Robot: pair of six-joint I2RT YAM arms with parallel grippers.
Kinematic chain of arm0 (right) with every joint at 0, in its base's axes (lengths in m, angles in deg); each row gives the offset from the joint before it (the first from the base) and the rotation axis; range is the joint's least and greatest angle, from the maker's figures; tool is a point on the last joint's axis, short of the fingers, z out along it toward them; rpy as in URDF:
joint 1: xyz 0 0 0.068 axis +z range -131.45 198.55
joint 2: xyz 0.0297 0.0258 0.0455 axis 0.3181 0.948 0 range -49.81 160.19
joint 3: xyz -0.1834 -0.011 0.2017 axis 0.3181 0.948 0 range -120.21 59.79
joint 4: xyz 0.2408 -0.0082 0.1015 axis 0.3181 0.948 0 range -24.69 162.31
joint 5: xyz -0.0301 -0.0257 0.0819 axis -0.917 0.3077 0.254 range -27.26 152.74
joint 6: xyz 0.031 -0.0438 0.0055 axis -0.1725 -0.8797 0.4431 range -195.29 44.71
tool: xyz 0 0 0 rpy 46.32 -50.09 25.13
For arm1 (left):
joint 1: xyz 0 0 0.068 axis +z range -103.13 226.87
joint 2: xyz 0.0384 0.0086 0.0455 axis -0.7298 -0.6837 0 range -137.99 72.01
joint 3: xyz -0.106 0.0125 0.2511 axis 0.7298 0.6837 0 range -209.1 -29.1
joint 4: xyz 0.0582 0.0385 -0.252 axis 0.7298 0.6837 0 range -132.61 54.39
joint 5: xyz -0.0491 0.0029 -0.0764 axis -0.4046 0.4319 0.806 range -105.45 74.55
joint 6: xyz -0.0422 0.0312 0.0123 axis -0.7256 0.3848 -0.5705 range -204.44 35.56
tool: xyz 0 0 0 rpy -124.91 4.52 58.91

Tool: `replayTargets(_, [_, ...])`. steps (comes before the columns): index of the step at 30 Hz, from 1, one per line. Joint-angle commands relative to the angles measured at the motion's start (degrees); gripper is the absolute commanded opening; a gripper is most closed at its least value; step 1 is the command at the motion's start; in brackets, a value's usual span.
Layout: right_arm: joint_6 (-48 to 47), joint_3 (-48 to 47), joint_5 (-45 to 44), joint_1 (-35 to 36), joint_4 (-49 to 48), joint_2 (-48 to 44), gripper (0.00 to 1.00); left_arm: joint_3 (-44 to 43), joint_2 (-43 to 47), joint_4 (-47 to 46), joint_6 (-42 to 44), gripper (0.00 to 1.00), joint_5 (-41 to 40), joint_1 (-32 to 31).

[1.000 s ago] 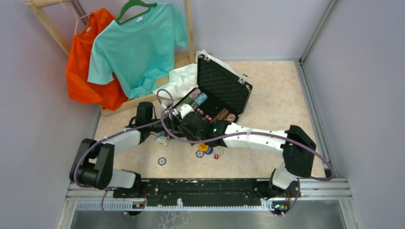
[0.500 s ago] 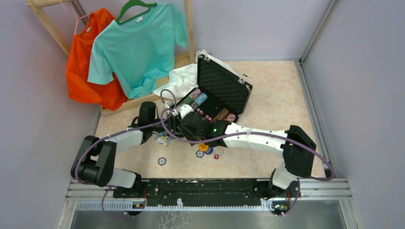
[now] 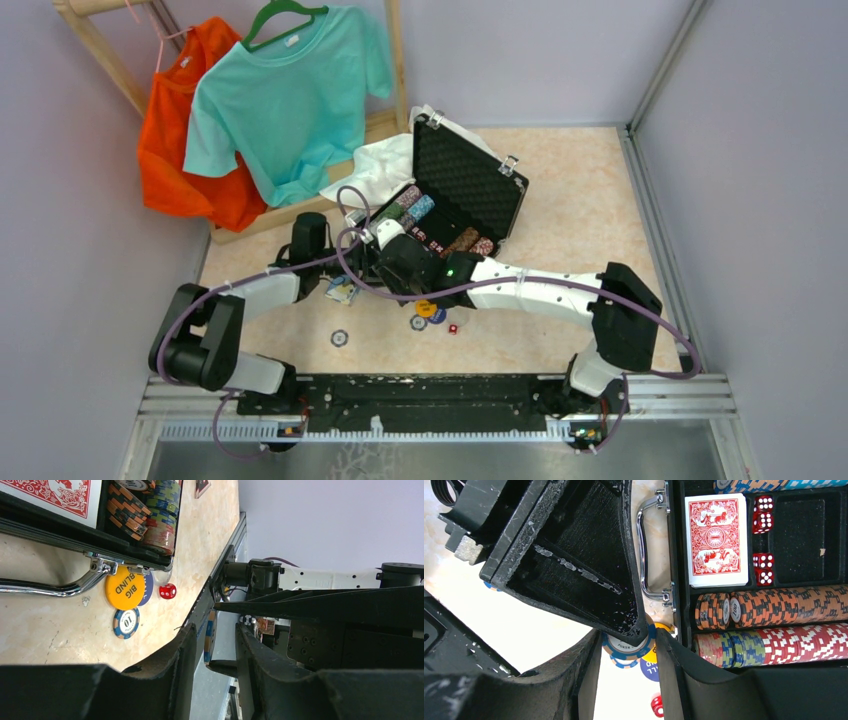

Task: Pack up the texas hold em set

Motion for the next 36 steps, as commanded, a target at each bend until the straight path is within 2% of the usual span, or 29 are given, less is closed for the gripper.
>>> replayTargets(1, [-0.63, -0.51, 0.16, 0.36, -1.89, -2.47, 0.42, -0.72, -0.4, -2.22, -0.06, 0.39, 1.35, -0.61])
replayTargets(7, [-0.63, -0.44, 0.05, 0.3, -2.05, -2.41, 0.42, -0.72, -0.31, -2.28, -0.01, 0.32, 1.39, -0.85])
replayTargets(20, [-0.72, -0.26, -0.53, 0.29, -2.23, -2.45, 0.42, -0.39, -1.18, -3.33, -0.42, 0.24, 1.75, -1.29])
replayTargets(26, [-0.81, -0.13, -0.51, 0.28, -2.37, -2.36, 0.42, -0.37, -1.66, -3.09, -0.07, 0.0, 1.56, -1.8])
replayTargets(32, [-0.98, -0.05, -1.23, 0.26, -2.09, -2.72, 0.42, -0.71, -1.37, -3.08, 0.13, 0.0, 0.85, -1.84])
replayTargets(36, [-1.83, 1.02, -1.91, -0.19, -1.41, -5.21, 0.5, -0.77, 0.08, -3.09, 0.99, 0.0, -1.55, -1.76])
